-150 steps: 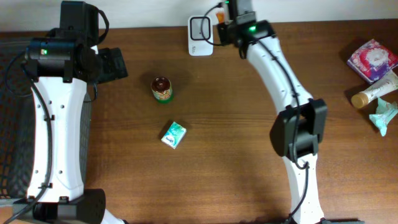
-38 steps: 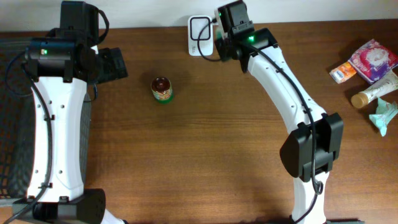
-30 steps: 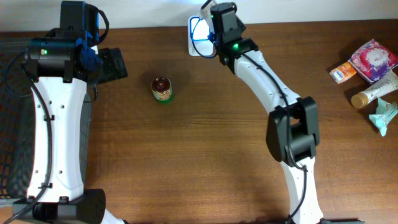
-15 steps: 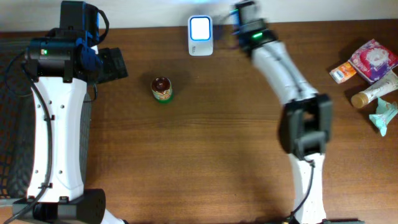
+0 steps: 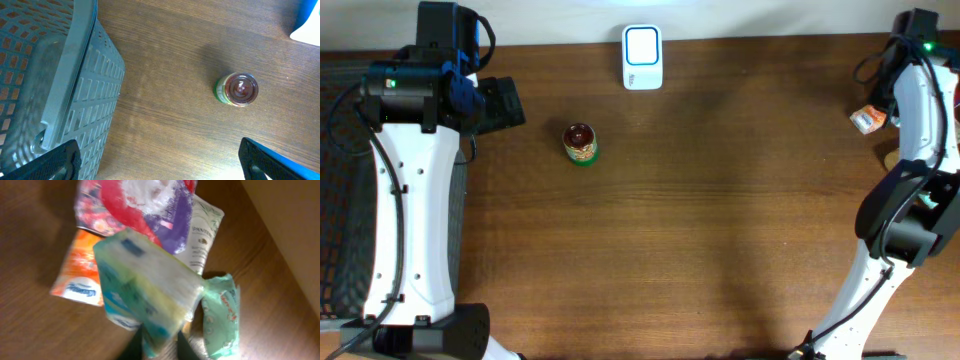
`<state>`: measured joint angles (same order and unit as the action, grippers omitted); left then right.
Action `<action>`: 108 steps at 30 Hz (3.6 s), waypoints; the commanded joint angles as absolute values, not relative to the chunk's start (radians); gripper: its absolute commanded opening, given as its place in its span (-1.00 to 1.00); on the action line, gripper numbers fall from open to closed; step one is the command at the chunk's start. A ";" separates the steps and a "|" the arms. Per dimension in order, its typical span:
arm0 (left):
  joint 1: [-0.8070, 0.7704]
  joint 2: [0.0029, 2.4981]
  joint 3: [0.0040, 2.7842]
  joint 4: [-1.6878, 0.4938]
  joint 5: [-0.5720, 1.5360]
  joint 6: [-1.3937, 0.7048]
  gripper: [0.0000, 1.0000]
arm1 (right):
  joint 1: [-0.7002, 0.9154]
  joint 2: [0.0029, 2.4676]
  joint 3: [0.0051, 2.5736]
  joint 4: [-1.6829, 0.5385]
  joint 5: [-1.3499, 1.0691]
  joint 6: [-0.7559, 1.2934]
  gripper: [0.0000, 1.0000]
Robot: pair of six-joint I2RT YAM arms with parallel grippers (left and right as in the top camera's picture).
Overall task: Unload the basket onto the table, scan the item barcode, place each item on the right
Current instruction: 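Carry the green packet right and release it with the other items, then reach the right gripper over the green-lidded jar and grasp its lid, then lift the jar and hold its base toward the scanner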
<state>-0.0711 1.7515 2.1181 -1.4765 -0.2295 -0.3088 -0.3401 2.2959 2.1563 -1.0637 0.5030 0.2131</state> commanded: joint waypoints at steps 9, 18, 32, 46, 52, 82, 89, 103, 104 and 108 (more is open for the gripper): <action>-0.069 1.748 2.128 -1.478 -0.240 -0.297 0.98 | -0.261 2.283 2.145 -1.029 -0.329 0.215 0.97; -0.069 1.748 2.128 -1.477 -0.240 -0.297 0.98 | 0.177 2.283 2.145 -0.895 -0.490 0.215 0.98; -0.069 1.748 2.128 -1.478 -0.240 -0.297 0.98 | 0.672 2.381 2.145 -0.655 -0.020 0.278 0.97; -0.069 1.748 2.128 -1.477 -0.240 -0.297 0.98 | 0.712 2.444 2.145 -0.683 -0.010 0.278 0.89; -0.069 1.748 2.128 -1.478 -0.240 -0.297 0.98 | 0.711 2.475 2.145 -0.686 0.070 0.278 0.66; -0.069 1.748 2.128 -1.478 -0.240 -0.297 0.98 | 0.652 2.444 2.145 -0.667 0.177 0.305 0.81; -0.069 1.748 2.128 -1.478 -0.240 -0.297 0.98 | 0.647 2.420 2.146 -0.738 0.175 0.333 0.42; -0.069 1.748 2.128 -1.478 -0.240 -0.297 0.98 | 0.123 2.350 2.146 -1.169 -0.391 0.416 0.71; -0.069 1.748 2.128 -1.478 -0.240 -0.297 0.98 | 0.091 2.350 2.146 -1.195 -0.348 0.416 0.75; -0.069 1.748 2.128 -1.478 -0.240 -0.297 0.98 | 0.039 2.350 2.146 -1.235 -0.238 0.388 0.83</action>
